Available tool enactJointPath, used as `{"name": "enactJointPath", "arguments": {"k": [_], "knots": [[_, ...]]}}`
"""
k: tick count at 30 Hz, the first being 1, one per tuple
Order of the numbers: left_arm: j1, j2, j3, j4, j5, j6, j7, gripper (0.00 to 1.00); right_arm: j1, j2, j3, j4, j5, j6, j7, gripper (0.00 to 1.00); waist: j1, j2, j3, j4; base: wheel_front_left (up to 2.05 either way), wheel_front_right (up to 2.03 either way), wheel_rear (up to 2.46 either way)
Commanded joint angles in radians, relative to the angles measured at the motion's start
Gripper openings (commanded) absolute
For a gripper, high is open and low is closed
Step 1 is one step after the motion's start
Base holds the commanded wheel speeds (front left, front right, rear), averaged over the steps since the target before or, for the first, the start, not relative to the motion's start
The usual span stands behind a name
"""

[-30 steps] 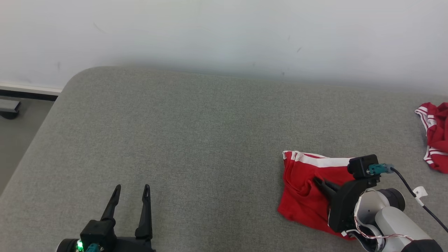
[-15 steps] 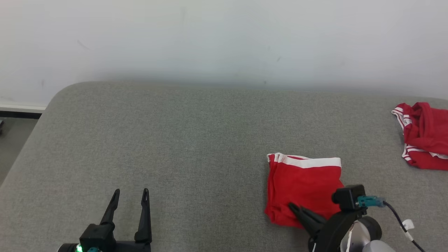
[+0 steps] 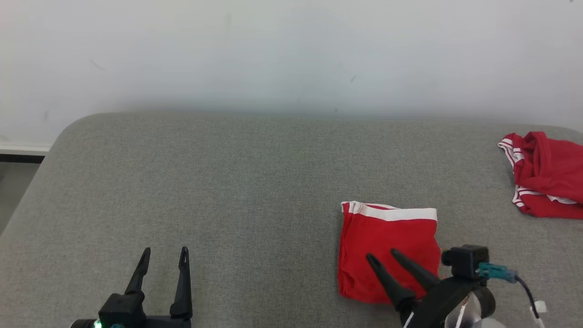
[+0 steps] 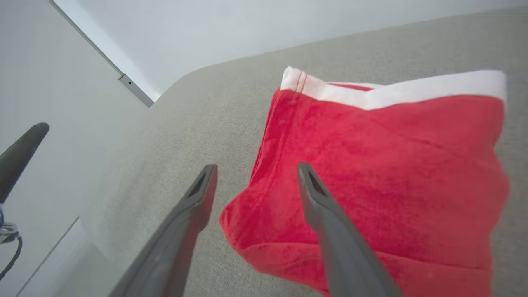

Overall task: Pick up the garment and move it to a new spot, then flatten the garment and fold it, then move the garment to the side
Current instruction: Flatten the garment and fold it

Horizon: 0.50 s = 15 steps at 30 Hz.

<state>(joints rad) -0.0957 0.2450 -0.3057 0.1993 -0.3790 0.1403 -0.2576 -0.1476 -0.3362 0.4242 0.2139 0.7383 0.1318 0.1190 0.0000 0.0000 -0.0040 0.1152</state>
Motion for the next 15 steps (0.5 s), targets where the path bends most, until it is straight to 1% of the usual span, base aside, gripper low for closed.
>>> {"name": "enactJointPath", "arguments": {"k": [1,5,7,8,11,15], "knots": [[0.017,0.006,0.003,-0.005,-0.010,0.003,0.001,1.00,-0.005,-0.003,-0.035,-0.006,-0.008,-0.003,-0.036,1.00,0.0000,0.0000,-0.007,-0.007,0.00,0.00,0.00],[0.026,0.009,0.004,-0.011,-0.015,0.008,0.001,1.00,-0.001,-0.004,-0.133,0.005,-0.058,-0.003,-0.132,1.00,0.0000,0.0000,-0.015,-0.014,0.00,0.00,0.00],[0.034,0.014,0.008,-0.011,-0.017,0.010,0.000,1.00,0.014,0.020,-0.195,0.017,-0.066,-0.003,-0.175,1.00,0.0000,0.0000,-0.019,-0.023,0.00,0.00,0.00],[0.034,0.014,0.008,-0.011,-0.017,0.010,0.000,1.00,0.014,0.020,-0.195,0.017,-0.066,-0.003,-0.175,1.00,0.0000,0.0000,-0.019,-0.023,0.00,0.00,0.00],[0.039,0.018,0.015,-0.016,-0.017,0.014,-0.001,1.00,0.034,0.041,-0.284,0.025,-0.097,-0.003,-0.228,1.00,0.0000,0.0000,-0.023,-0.038,0.00,0.00,0.00],[0.055,0.026,0.029,-0.023,-0.021,0.024,-0.002,1.00,0.076,0.045,-0.354,0.015,-0.195,-0.003,-0.293,1.00,0.0000,0.0000,-0.030,-0.065,0.00,0.00,0.00]]}}
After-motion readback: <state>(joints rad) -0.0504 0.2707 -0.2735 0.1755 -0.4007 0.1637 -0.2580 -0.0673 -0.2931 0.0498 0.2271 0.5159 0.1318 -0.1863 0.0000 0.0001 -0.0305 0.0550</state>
